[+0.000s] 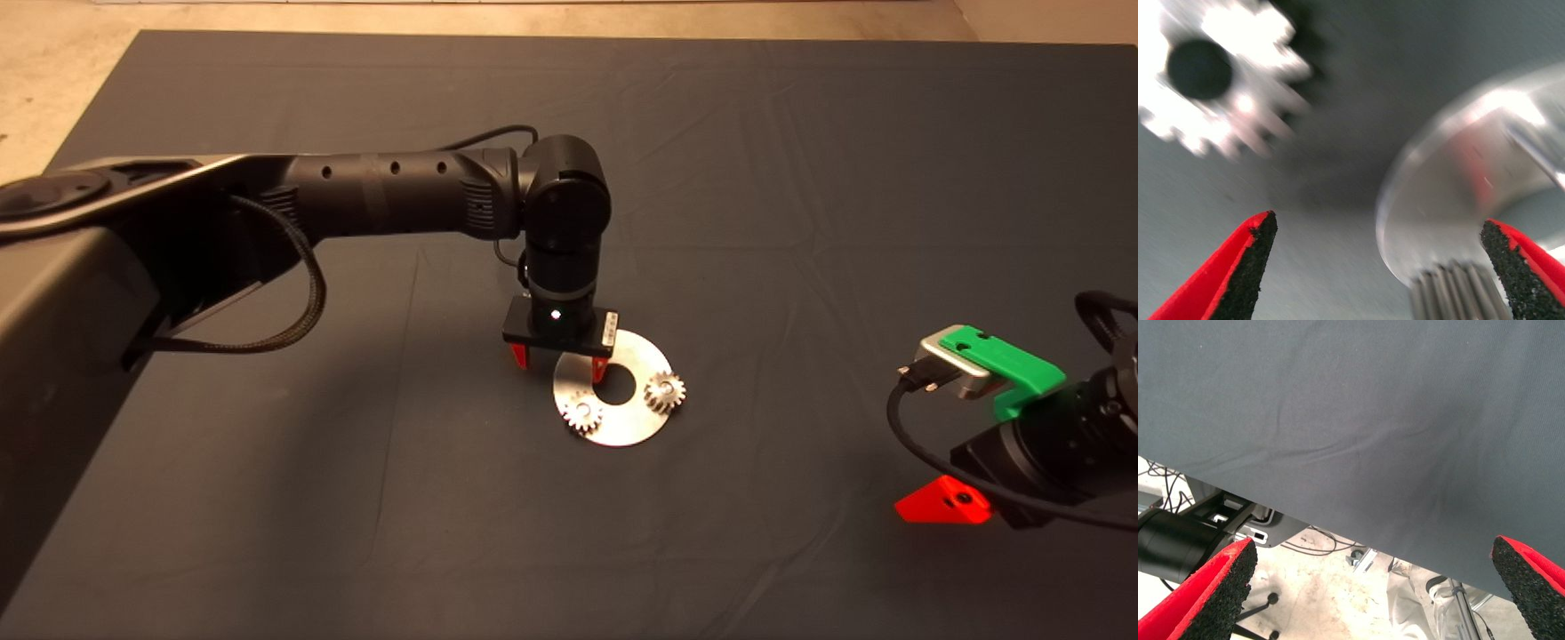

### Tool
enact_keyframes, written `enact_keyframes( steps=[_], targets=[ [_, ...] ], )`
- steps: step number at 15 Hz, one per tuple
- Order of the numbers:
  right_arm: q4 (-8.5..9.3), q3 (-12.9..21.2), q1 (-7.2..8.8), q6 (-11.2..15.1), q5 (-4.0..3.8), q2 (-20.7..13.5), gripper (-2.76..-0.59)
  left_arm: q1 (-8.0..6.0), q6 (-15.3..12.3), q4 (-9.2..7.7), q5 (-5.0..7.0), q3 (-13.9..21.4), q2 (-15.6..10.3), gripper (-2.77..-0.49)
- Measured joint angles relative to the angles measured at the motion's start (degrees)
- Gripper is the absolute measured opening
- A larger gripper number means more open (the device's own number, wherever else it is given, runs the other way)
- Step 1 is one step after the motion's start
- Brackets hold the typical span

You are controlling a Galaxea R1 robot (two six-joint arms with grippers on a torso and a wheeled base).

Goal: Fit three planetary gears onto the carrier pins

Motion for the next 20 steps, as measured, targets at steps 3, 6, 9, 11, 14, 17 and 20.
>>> enact_keyframes(
  steps=[3, 6, 9, 11, 14, 17, 20],
  targets=[
    [0.28, 0.2, 0.00, 0.0, 0.00, 0.0, -0.74, -0.01, 2.2, -0.02, -0.01, -1.9, -0.1, -0.92],
    [0.33, 0.2, 0.00, 0.0, -0.02, 0.0, -0.74, -0.15, 3.0, -0.06, -0.04, -2.4, -0.1, -0.91],
    [0.38, 0.2, 0.00, 0.0, 0.00, 0.0, -0.74, -0.47, 3.6, -0.05, -0.16, -2.5, -0.7, -0.91],
    [0.41, 0.2, 0.00, 0.0, 0.00, 0.0, -0.74, -1.20, 3.7, -0.05, -0.17, -2.5, -1.1, -0.79],
    [0.55, 0.2, 0.00, 0.0, 0.00, 0.0, -0.74, -1.36, 3.8, -0.05, -0.20, -2.5, -1.6, -0.78],
    [0.57, 0.2, 0.00, 0.0, 0.00, 0.0, -0.74, -1.39, 3.9, -0.05, -0.17, -2.5, -2.9, -0.78],
    [0.61, 0.2, 0.00, 0.0, 0.00, 0.0, -0.74, -1.39, 3.9, 0.19, -0.15, -2.5, -3.4, -0.78]
  ],
)
